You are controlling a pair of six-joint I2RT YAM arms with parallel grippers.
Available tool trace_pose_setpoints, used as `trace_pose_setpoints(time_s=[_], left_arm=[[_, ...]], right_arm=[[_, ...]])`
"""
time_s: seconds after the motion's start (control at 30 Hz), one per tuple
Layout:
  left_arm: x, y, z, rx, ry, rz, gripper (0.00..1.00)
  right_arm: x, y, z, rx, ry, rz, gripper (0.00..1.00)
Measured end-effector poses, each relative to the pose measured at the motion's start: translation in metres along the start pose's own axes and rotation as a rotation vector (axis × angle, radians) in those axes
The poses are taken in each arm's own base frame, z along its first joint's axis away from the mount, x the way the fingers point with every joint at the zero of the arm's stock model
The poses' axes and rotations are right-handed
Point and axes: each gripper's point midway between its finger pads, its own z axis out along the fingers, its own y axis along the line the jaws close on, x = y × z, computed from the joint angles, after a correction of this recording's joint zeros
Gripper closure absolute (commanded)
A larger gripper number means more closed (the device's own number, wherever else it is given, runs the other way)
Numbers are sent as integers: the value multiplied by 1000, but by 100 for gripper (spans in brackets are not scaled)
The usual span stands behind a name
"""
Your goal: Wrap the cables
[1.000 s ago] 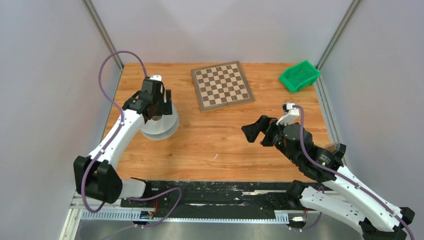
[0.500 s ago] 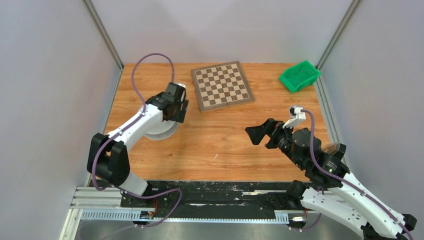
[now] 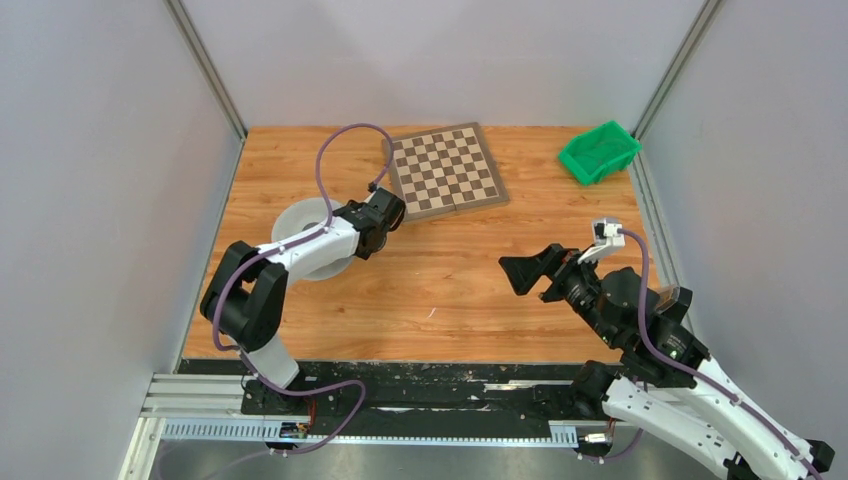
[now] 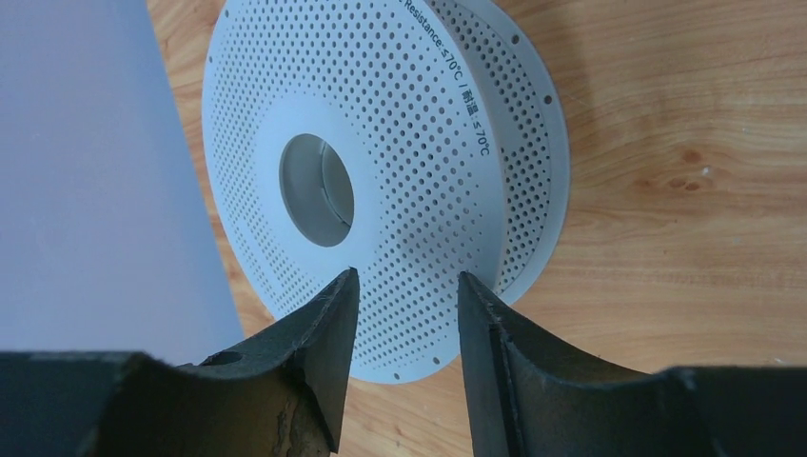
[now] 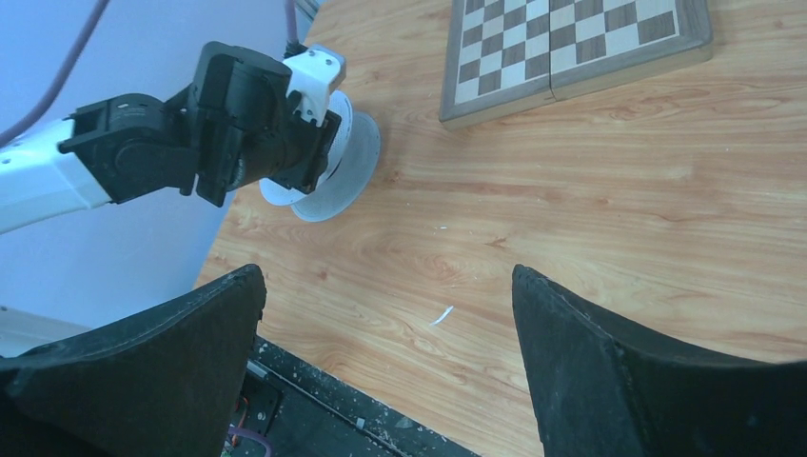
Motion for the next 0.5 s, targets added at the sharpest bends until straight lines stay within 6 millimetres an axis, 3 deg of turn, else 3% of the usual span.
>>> trace_pose_setpoints(time_s=[0.2,0.5], left_arm=[[-3,-1,2,-55,-11,32,46],[-10,-24,-7,-8,-53,60,46]], right_arm=[[-2,-1,-5,-10,-19,2,0],[-2,-2,-6,-15,-24,-3,0]])
